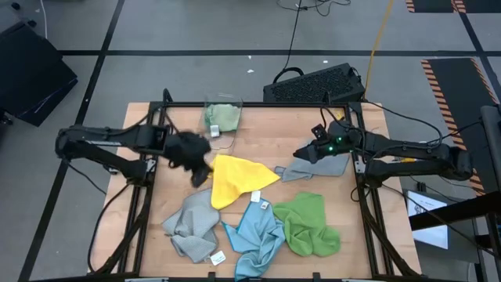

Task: Fold microfiber towels
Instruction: Fold the blue microfiber cloth

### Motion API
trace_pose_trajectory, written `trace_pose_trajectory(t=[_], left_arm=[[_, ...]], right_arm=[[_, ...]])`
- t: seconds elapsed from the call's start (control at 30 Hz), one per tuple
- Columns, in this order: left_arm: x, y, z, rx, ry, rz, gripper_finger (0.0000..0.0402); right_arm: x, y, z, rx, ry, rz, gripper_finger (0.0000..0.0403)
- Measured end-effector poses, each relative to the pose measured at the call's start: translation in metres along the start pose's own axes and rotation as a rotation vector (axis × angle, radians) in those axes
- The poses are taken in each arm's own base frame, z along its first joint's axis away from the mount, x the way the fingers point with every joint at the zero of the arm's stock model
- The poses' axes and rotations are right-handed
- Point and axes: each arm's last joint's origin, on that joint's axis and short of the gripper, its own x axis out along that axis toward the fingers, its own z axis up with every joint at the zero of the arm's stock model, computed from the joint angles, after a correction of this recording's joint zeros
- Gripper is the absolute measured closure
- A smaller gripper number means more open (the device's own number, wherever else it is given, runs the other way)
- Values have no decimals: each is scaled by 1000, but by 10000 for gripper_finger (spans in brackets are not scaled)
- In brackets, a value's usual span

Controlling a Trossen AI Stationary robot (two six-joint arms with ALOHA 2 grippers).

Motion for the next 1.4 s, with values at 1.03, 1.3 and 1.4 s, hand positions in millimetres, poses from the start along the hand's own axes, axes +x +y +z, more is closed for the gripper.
trace_pose_trajectory(t=[1.03, 1.3, 1.4], left_arm=[[52, -60, -20, 73, 33, -24, 260], [69, -77, -22, 86, 66, -28, 260], [81, -81, -24, 81, 72, -24, 260]], right_arm=[[-1, 9, -35, -161, 244, -3, 195], [-12, 13, -48, -244, 337, 44, 195], [-17, 13, -52, -262, 355, 32, 195]])
